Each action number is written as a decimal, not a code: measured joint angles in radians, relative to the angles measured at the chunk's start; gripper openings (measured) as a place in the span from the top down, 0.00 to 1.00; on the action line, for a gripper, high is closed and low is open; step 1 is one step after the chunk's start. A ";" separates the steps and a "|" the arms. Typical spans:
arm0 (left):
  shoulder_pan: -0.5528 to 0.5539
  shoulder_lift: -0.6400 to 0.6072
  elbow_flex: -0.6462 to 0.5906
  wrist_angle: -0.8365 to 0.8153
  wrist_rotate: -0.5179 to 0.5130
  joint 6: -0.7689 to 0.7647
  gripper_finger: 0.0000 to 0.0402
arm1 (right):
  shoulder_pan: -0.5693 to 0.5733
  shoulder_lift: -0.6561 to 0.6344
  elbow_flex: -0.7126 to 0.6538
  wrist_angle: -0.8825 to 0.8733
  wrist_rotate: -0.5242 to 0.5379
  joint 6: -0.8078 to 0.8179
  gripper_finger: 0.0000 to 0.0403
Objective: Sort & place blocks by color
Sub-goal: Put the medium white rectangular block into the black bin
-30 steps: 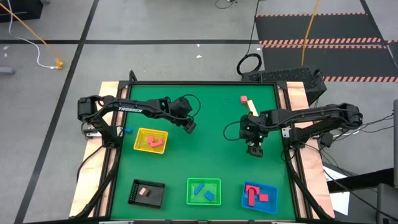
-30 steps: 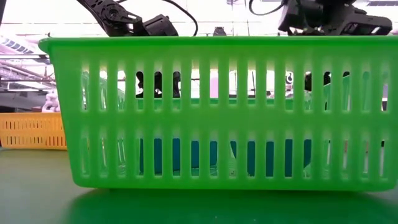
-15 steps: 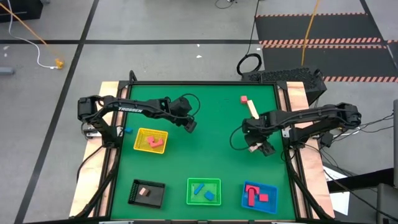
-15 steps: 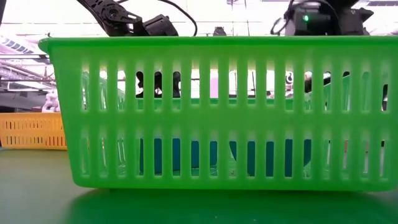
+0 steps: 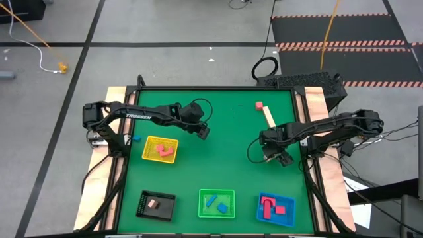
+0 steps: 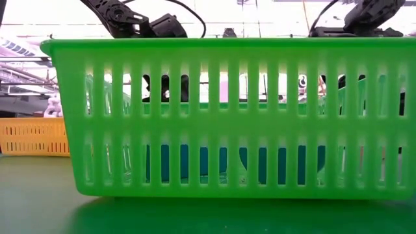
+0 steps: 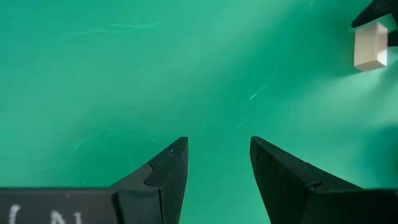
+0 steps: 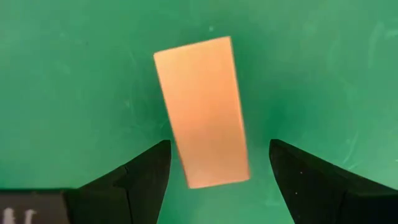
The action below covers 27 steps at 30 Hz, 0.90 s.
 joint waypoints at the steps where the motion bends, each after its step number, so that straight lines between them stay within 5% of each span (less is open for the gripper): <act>1: 0.000 0.000 0.000 0.005 0.000 0.000 0.56 | 0.000 0.000 0.000 0.006 0.000 0.000 0.36; 12: 0.000 0.000 0.000 0.011 -0.011 0.020 0.56 | 0.000 0.000 0.000 0.101 -0.006 0.033 0.71; 21: 0.000 0.000 0.000 0.028 -0.018 0.000 0.56 | 0.000 0.000 0.021 0.122 0.041 0.111 0.72; 27: 0.000 0.000 0.000 0.197 0.054 -0.059 0.56 | -0.019 0.000 0.111 0.186 0.137 0.260 0.72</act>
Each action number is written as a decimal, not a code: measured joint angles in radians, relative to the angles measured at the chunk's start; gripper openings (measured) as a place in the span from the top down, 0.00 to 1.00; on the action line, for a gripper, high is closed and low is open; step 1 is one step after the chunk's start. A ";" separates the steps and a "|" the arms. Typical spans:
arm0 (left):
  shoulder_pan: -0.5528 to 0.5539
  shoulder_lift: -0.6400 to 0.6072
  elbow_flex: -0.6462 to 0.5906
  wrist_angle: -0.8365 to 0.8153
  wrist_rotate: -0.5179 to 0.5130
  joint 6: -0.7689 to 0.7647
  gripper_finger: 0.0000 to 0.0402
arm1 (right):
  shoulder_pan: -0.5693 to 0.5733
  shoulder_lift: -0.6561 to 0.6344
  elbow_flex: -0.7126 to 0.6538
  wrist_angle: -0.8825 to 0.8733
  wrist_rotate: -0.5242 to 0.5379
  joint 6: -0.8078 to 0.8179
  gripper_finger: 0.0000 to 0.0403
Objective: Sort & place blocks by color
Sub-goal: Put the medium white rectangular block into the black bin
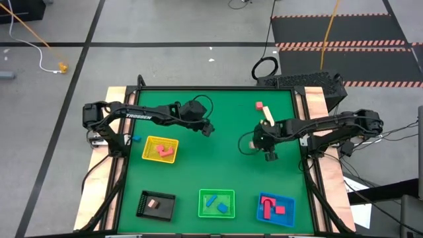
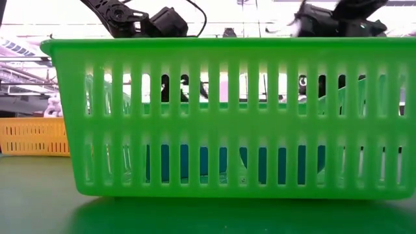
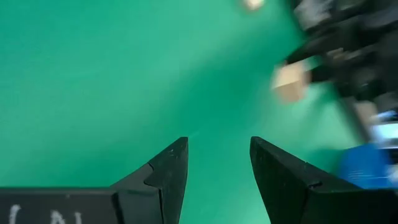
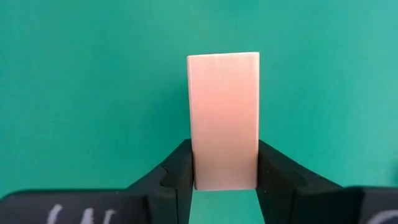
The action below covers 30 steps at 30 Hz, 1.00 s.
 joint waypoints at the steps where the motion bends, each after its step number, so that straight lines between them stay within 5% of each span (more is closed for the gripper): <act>1: 0.000 0.000 0.000 0.041 0.014 -0.011 0.56 | -0.004 0.000 0.014 0.035 0.014 0.014 0.72; 13: -0.002 0.000 0.000 0.282 0.088 -0.098 0.56 | -0.061 -0.001 0.048 0.590 0.032 0.237 0.71; 19: -0.021 0.000 0.000 0.318 0.089 -0.144 0.53 | -0.060 0.000 0.047 0.593 0.073 0.189 0.71; 30: -0.046 0.000 0.000 0.404 0.082 -0.199 0.30 | -0.059 0.000 0.047 0.592 0.093 0.176 0.71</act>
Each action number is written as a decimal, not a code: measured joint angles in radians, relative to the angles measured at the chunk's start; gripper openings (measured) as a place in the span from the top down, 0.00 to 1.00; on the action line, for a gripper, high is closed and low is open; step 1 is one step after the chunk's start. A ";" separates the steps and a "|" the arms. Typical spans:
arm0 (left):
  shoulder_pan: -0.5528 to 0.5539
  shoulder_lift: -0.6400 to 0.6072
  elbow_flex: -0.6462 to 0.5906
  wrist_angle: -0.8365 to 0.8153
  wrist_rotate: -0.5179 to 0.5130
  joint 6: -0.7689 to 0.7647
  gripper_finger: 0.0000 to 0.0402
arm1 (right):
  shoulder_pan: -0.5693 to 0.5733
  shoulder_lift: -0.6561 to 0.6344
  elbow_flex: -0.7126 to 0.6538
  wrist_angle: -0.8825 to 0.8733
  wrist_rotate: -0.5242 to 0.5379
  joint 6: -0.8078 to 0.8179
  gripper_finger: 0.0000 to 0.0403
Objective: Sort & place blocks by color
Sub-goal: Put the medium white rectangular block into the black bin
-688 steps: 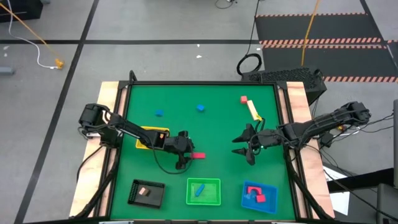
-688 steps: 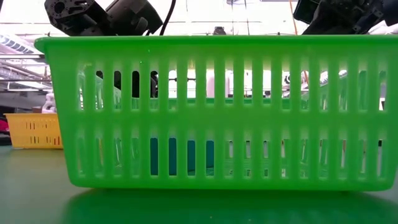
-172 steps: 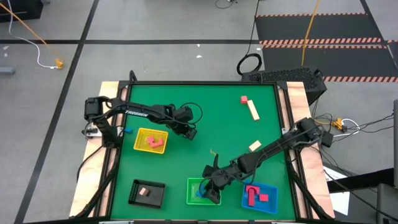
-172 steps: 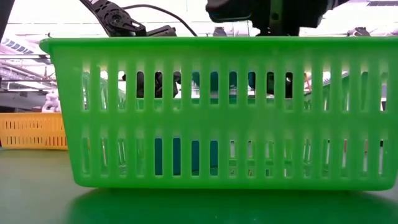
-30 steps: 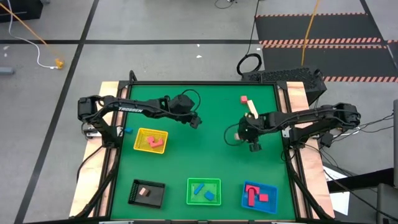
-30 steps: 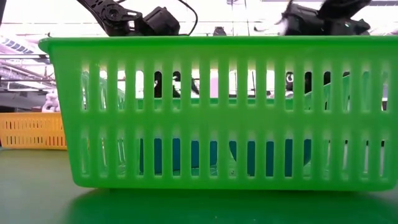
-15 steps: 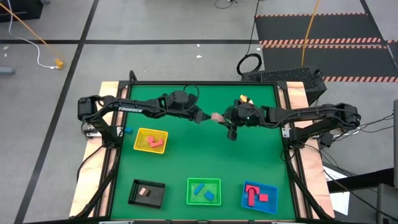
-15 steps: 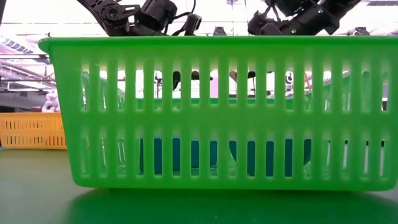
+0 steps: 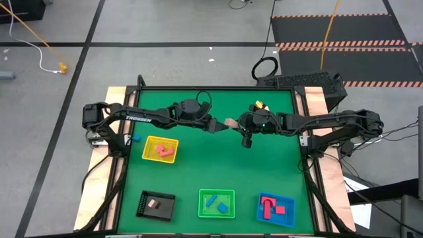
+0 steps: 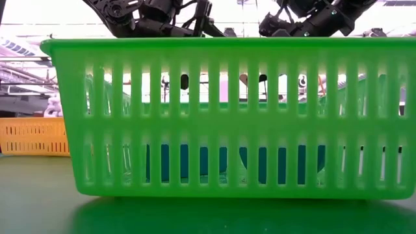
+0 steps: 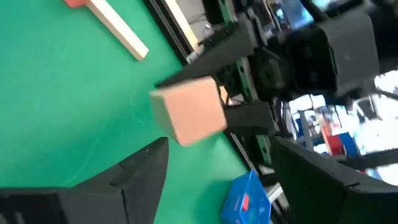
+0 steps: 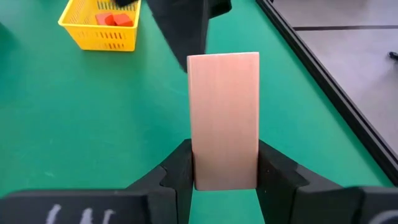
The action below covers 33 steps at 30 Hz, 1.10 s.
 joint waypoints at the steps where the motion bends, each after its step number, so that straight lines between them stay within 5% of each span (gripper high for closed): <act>1: 0.001 0.000 0.000 -0.001 -0.009 -0.011 0.28 | 0.002 0.000 0.000 0.000 0.000 0.000 0.71; 8: 0.001 0.000 0.000 -0.015 -0.112 -0.149 0.24 | 0.044 0.011 0.000 0.013 0.025 -0.017 0.71; 27: -0.041 0.000 0.000 -0.102 -0.127 -0.206 0.30 | 0.079 0.141 0.015 0.263 0.041 0.020 0.71; 33: -0.037 0.000 0.000 -0.098 -0.125 -0.210 0.40 | 0.098 0.142 0.016 0.269 -0.031 0.030 0.69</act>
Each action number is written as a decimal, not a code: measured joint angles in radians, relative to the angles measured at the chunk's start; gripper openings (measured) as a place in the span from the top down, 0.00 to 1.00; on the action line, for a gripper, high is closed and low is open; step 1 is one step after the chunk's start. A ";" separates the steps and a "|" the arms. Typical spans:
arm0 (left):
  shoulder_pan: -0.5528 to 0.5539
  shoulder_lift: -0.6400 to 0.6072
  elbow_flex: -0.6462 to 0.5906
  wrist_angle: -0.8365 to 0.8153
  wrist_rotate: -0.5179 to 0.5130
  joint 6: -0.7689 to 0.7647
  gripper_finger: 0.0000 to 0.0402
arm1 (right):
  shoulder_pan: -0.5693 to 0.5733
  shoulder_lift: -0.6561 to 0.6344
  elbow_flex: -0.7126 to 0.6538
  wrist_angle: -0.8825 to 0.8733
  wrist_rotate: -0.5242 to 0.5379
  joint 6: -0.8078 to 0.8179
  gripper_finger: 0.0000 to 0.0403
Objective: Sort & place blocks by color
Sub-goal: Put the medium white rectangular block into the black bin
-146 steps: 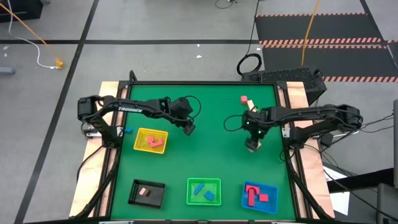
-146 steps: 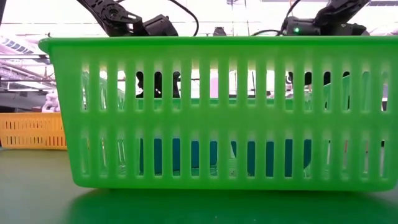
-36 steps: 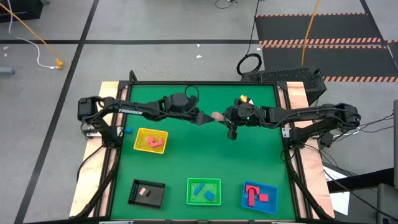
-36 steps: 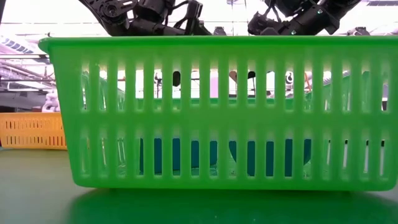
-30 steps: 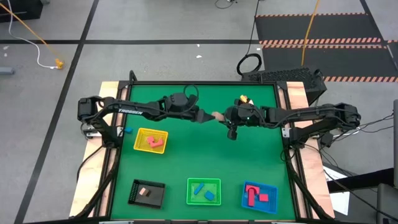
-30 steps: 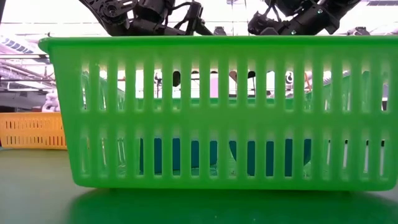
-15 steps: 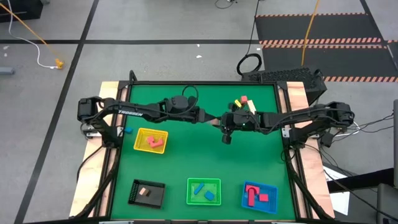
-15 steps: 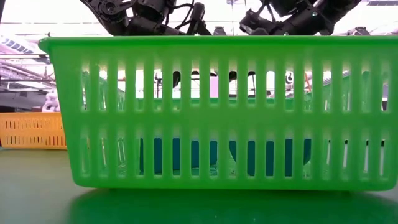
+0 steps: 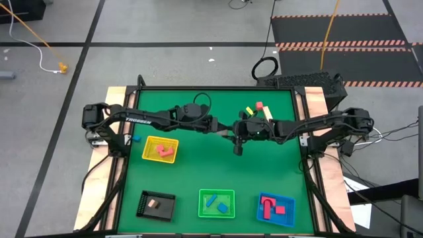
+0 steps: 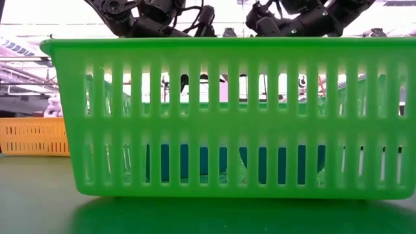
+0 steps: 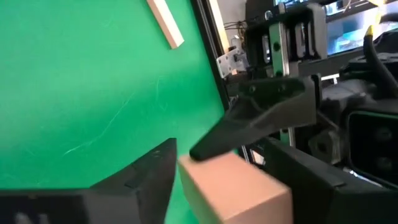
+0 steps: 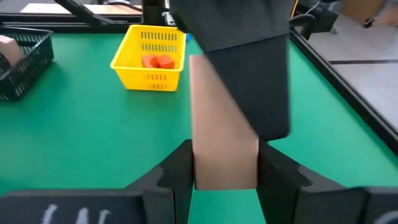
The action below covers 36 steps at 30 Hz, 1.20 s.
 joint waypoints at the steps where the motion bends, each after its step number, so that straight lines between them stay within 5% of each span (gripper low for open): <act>1: 0.000 0.000 0.000 0.000 -0.001 0.001 0.43 | 0.001 0.000 0.000 0.000 0.001 0.011 0.68; 7: -0.010 0.000 -0.001 -0.007 -0.012 0.014 0.68 | 0.001 -0.002 0.000 0.006 0.009 0.059 0.62; 17: -0.017 0.000 -0.001 -0.007 -0.016 0.028 0.67 | 0.001 -0.002 0.002 -0.006 0.050 0.009 0.70; 28: -0.015 0.000 -0.001 -0.007 0.001 0.036 0.69 | -0.002 -0.009 0.002 -0.050 0.064 0.059 0.40; 36: 0.005 0.000 -0.001 -0.007 0.012 0.056 0.69 | -0.004 -0.046 0.001 -0.287 0.073 0.118 0.31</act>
